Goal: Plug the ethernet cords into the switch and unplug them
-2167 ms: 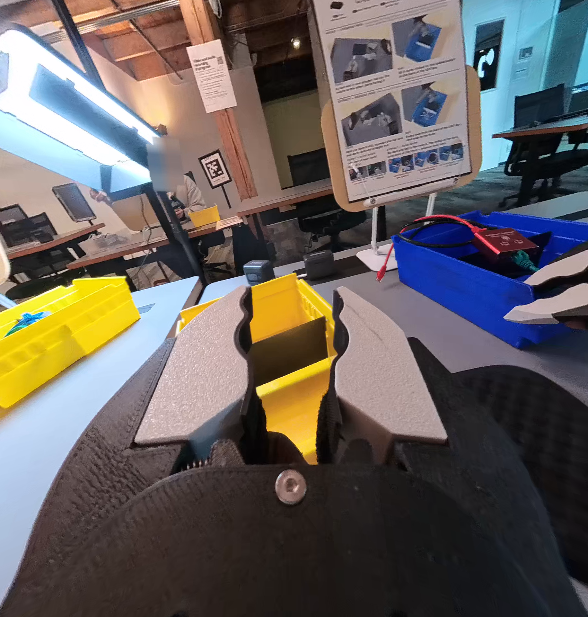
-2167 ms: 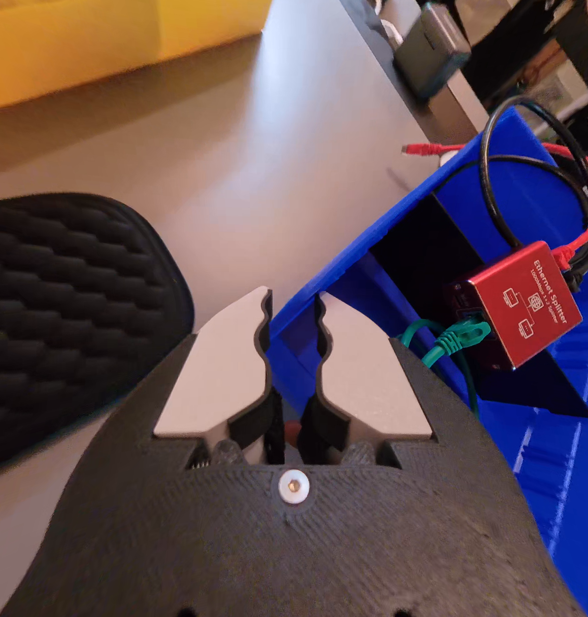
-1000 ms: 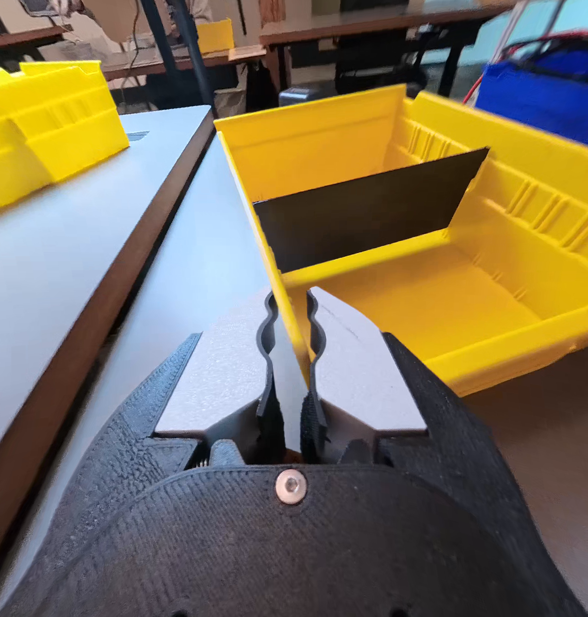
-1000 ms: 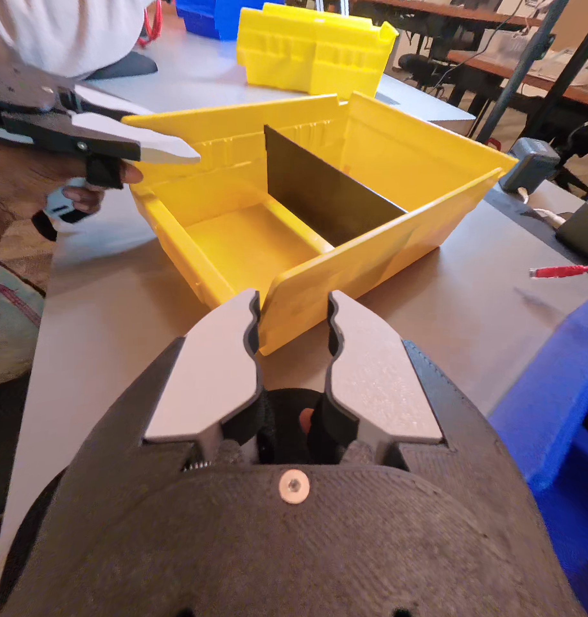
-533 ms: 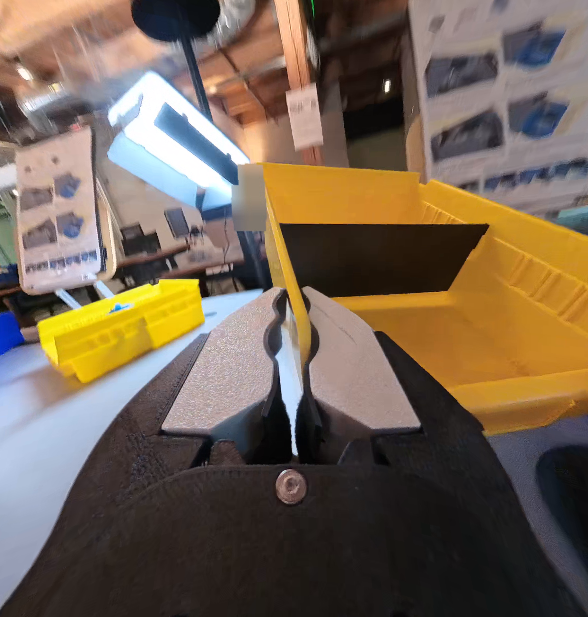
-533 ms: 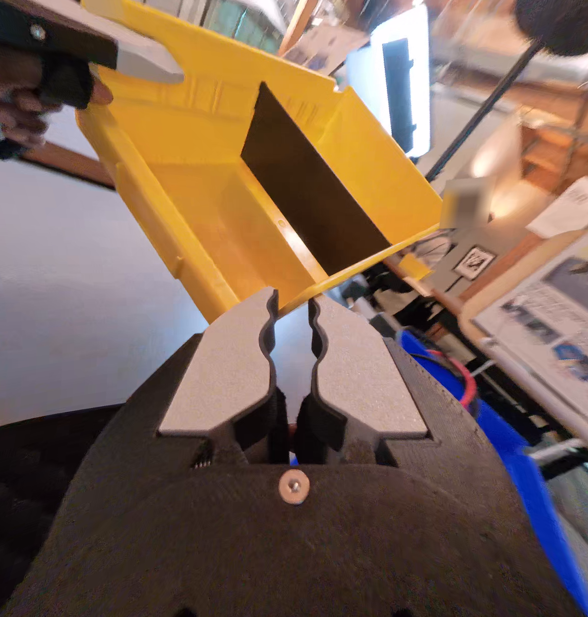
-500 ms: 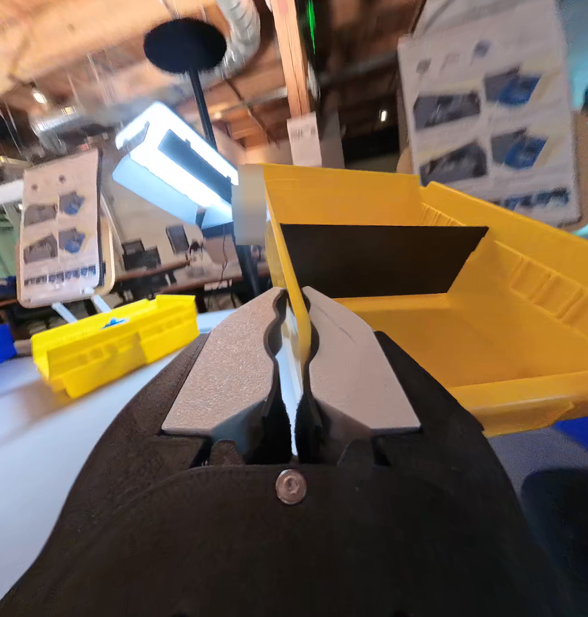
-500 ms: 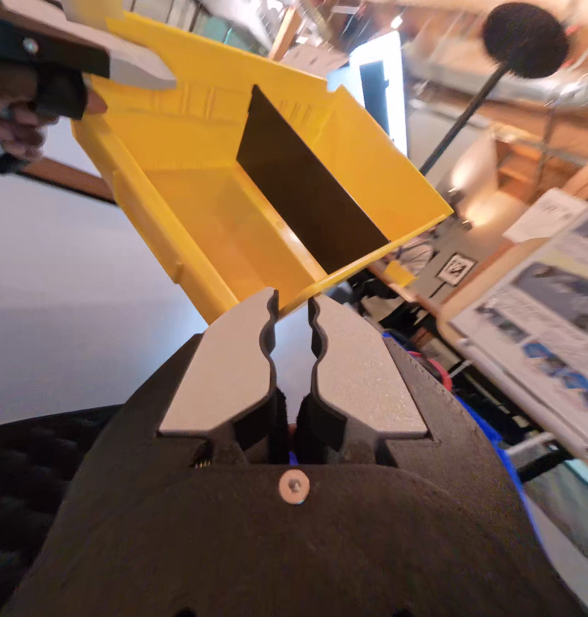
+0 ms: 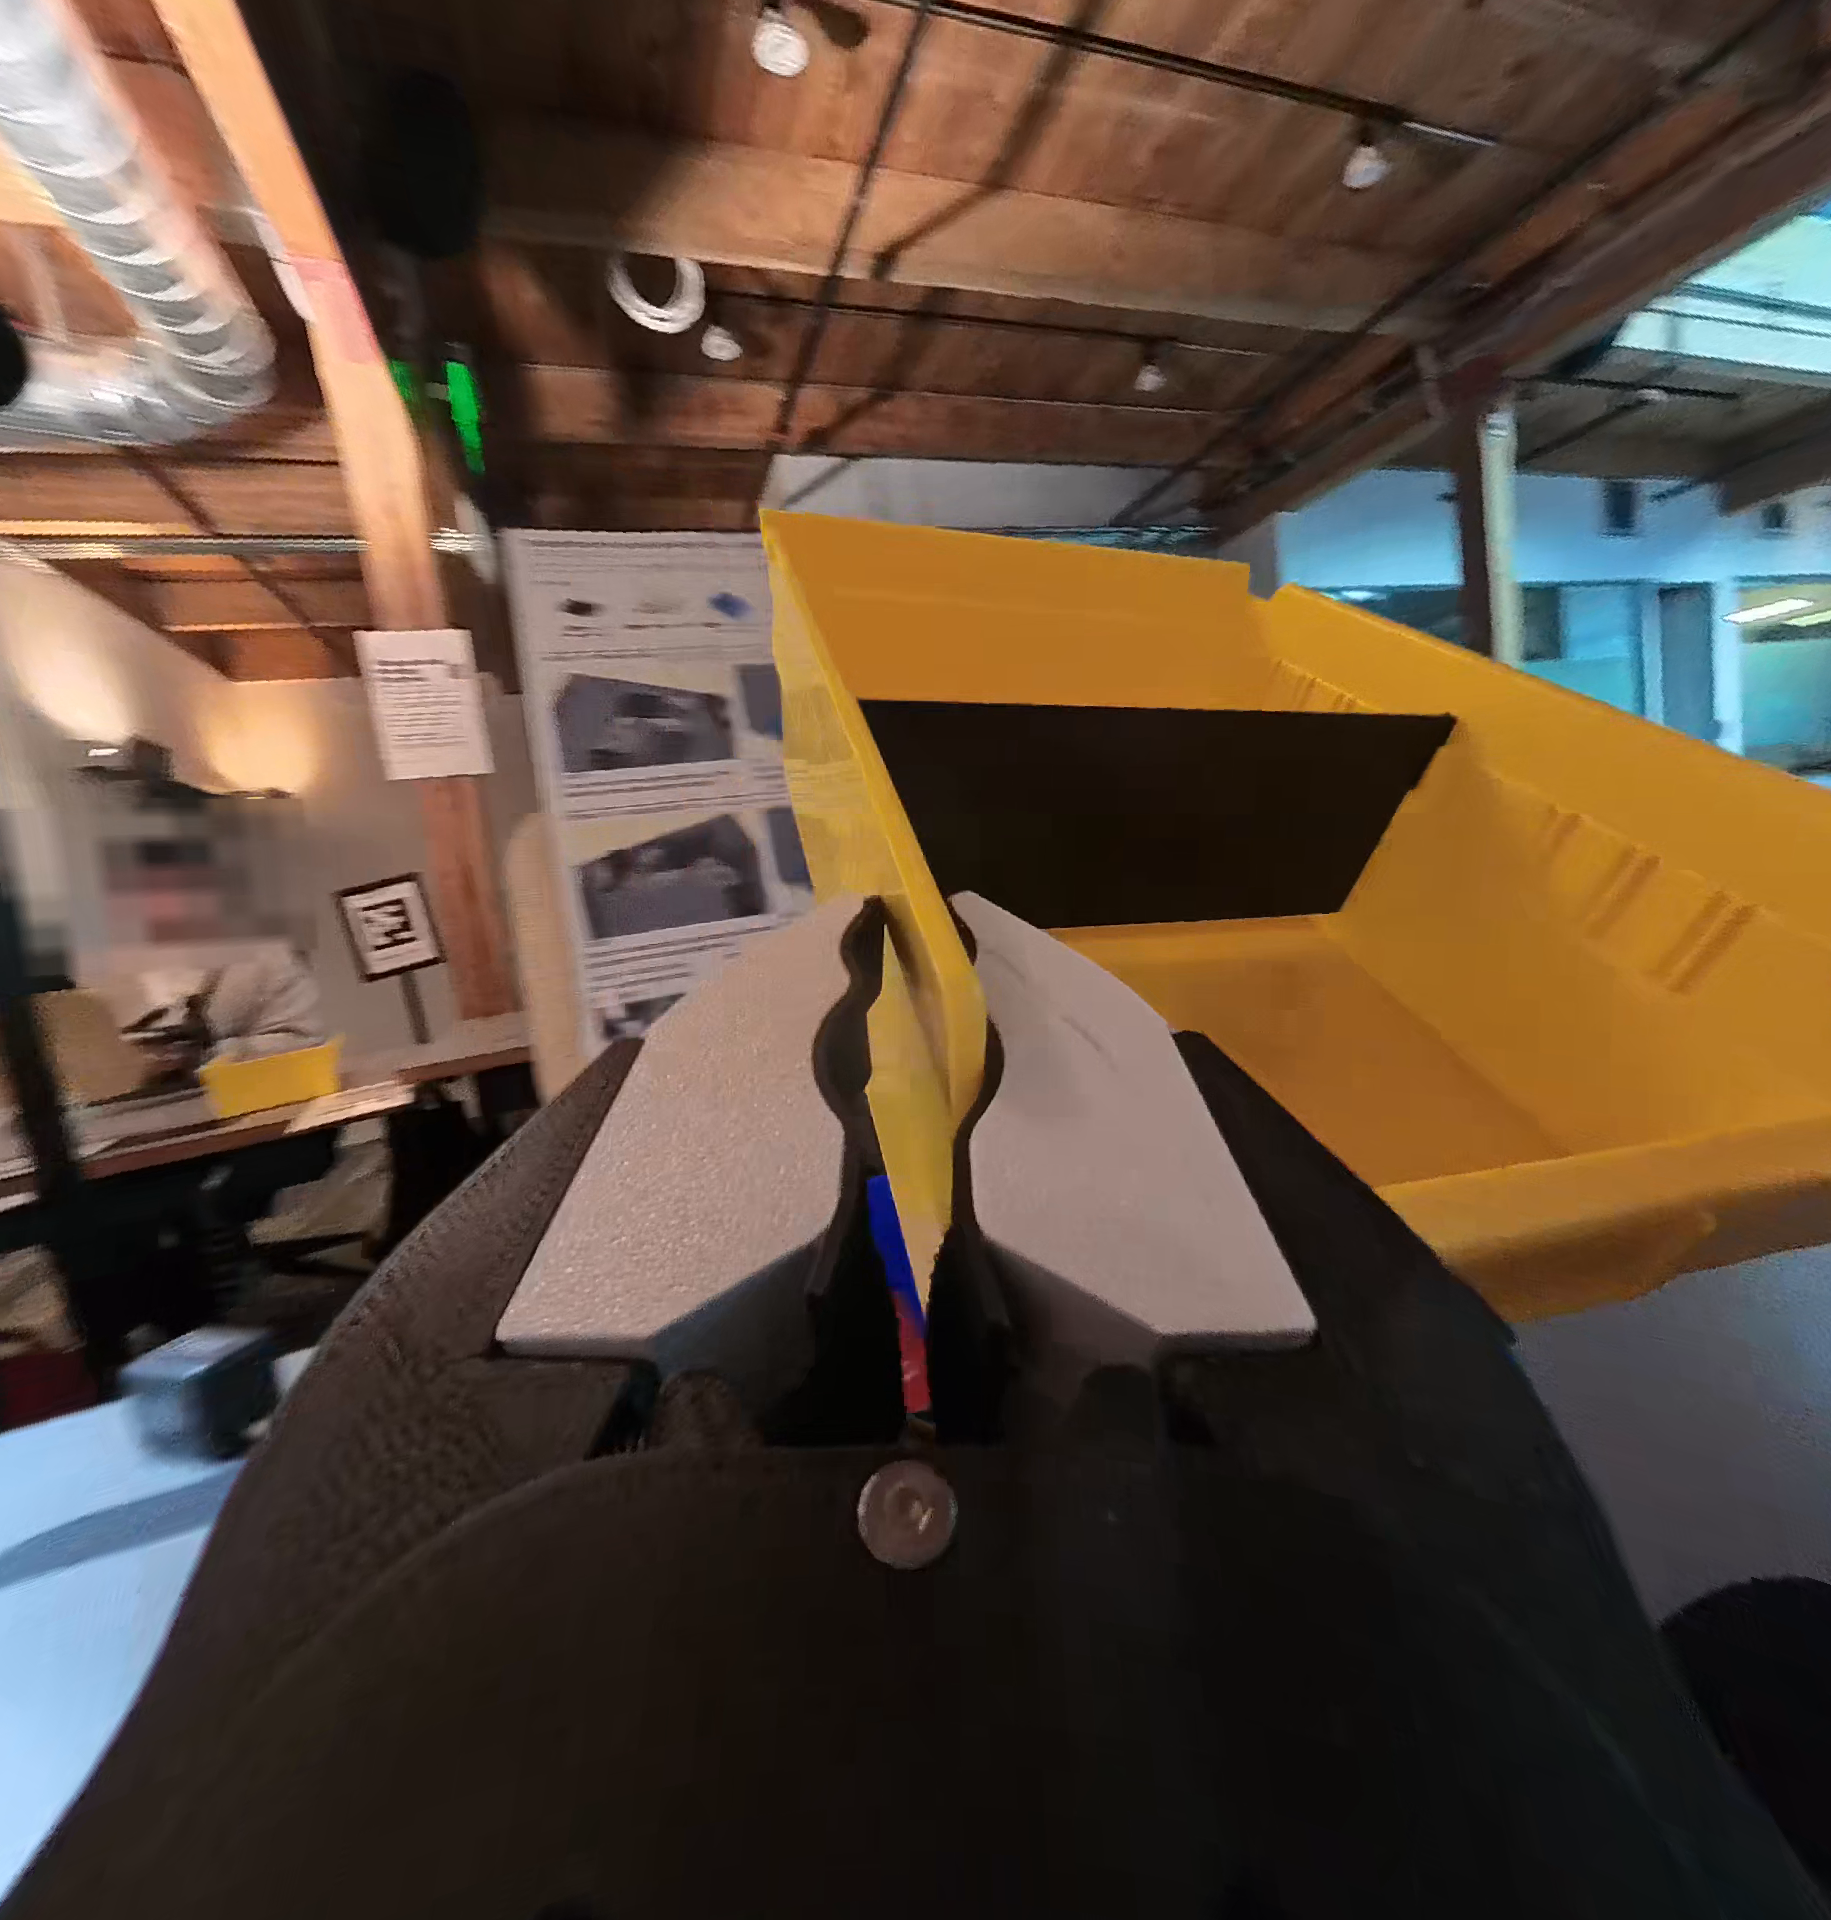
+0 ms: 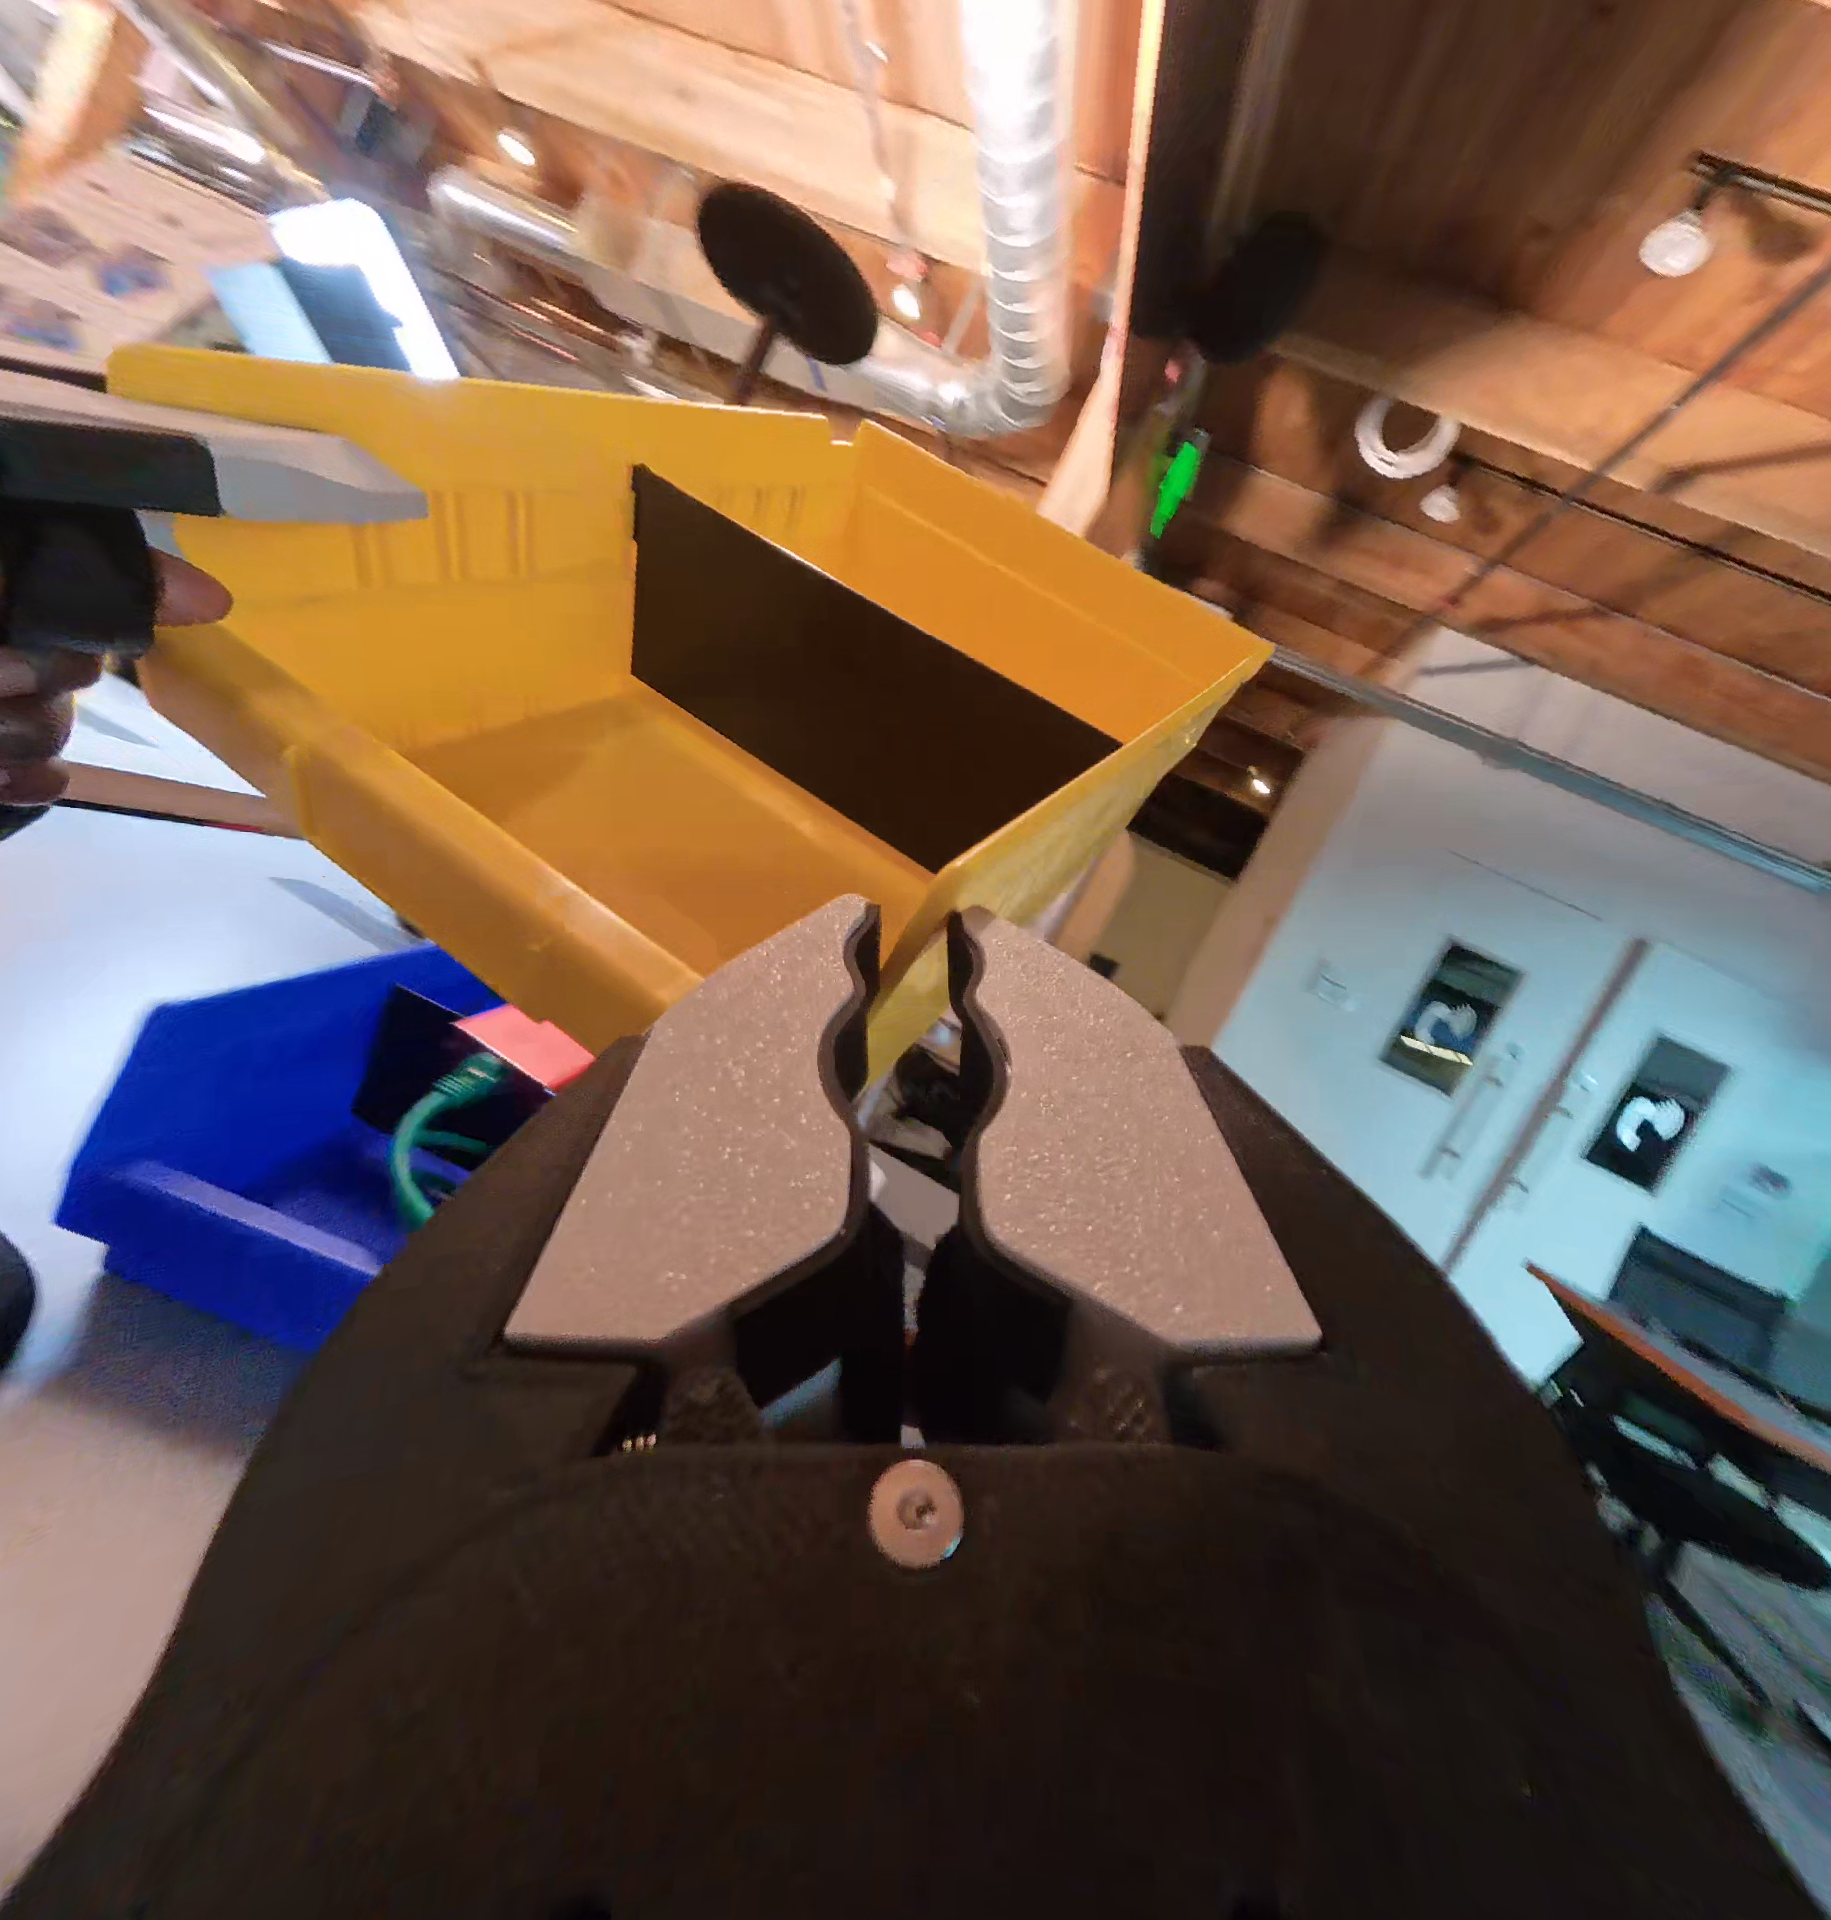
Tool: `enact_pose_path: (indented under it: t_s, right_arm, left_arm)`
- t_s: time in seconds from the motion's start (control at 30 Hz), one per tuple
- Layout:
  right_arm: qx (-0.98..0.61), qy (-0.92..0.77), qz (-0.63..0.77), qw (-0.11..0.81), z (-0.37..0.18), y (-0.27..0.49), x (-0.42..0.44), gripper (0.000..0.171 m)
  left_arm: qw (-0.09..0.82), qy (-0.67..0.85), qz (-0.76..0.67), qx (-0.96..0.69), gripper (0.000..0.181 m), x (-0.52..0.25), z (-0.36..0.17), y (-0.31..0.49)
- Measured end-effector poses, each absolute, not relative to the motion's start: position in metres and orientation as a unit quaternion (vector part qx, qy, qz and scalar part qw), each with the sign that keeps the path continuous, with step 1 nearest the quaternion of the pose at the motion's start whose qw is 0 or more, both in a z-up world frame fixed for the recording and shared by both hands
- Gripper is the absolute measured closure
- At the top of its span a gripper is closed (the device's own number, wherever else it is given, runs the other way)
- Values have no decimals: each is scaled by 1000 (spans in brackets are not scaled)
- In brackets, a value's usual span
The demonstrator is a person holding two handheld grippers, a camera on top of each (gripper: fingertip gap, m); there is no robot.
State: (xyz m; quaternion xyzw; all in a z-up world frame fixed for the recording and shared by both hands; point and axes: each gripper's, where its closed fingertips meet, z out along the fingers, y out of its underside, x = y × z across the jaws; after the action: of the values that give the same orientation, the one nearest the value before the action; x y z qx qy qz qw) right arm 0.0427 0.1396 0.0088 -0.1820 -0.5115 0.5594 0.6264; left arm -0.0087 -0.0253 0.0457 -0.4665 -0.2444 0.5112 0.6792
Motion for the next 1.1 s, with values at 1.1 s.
enact_pose_path:
  t_s: [1.1]
  right_arm:
    - [-536, -485, 455, 521, -147, 380, 3, 136]
  left_arm:
    - [549, -218, 286, -754, 106, -62, -149, 218]
